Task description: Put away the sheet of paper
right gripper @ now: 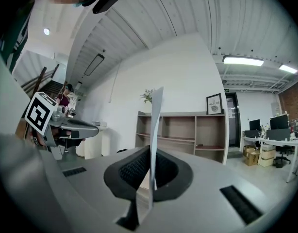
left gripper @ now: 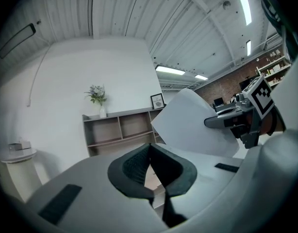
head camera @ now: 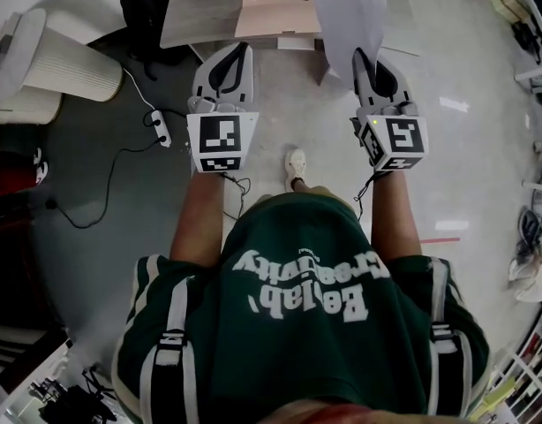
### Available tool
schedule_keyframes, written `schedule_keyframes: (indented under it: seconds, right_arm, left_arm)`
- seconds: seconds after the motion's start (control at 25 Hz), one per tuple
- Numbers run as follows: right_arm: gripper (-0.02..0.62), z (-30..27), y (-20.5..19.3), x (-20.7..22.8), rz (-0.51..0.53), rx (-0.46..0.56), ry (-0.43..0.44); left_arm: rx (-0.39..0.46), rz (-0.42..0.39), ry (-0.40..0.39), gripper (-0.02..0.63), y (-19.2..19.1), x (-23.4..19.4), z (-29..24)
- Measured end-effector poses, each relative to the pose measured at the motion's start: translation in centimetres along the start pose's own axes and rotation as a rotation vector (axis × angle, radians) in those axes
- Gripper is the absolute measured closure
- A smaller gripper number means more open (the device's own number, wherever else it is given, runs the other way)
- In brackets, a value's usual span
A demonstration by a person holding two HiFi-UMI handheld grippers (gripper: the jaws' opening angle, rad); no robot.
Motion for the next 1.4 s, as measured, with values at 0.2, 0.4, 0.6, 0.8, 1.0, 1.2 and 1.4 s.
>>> schedule_keyframes:
  seconds: [0.2,0.4,0.6,0.8,1.0,1.2,1.4]
  right_arm:
    - [0.563,-5.0,-0.2,4.9,0.005,0.012,0.030]
    - [0.563,-9.3,-0.6,8.4,0.018,0.020,0.065]
    - [0.563,-11.9,-1.2,10.3,0.007,0.014,0.085]
    - [0.563,-14.3,-1.7,10.9,0.009,0.009,0.098]
    - [0.563,-16.6,-2.0,11.1,0.050,-0.005,0.107]
    - [0.563,-20.2,-2.7,11.6,0.098,-0.053,0.094]
    - [0.563,-26.2,-3.7,11.6,0.168,-0.100,0.101]
  left_arm:
    - [-0.009,-0.006,0.019,0.588,0.2,-0.2,-6.1]
    - [-0.021,-0.004,0.051,0.588,0.0,-0.8,-10.5]
    - [-0.042,0.005,0.067,0.588,-0.6,-1.2,-12.9]
    - [-0.051,0.011,0.078,0.588,-1.2,-2.3,-14.6]
    - [-0.057,0.023,0.075,0.588,-2.2,-3.8,-16.9]
    - [-0.057,0.031,0.043,0.588,-3.6,-5.9,-20.4]
    - [-0.071,0.051,0.027,0.588,-5.6,-10.0,-24.6]
Point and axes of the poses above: the fingertips, and each gripper's own axes: z backward along the fingers, x to its right, y out of its top, the point moved 10 cm from there along z, backward along the fingers, and after that the axes turned 4 degrees about x, right-handed, at the moved point
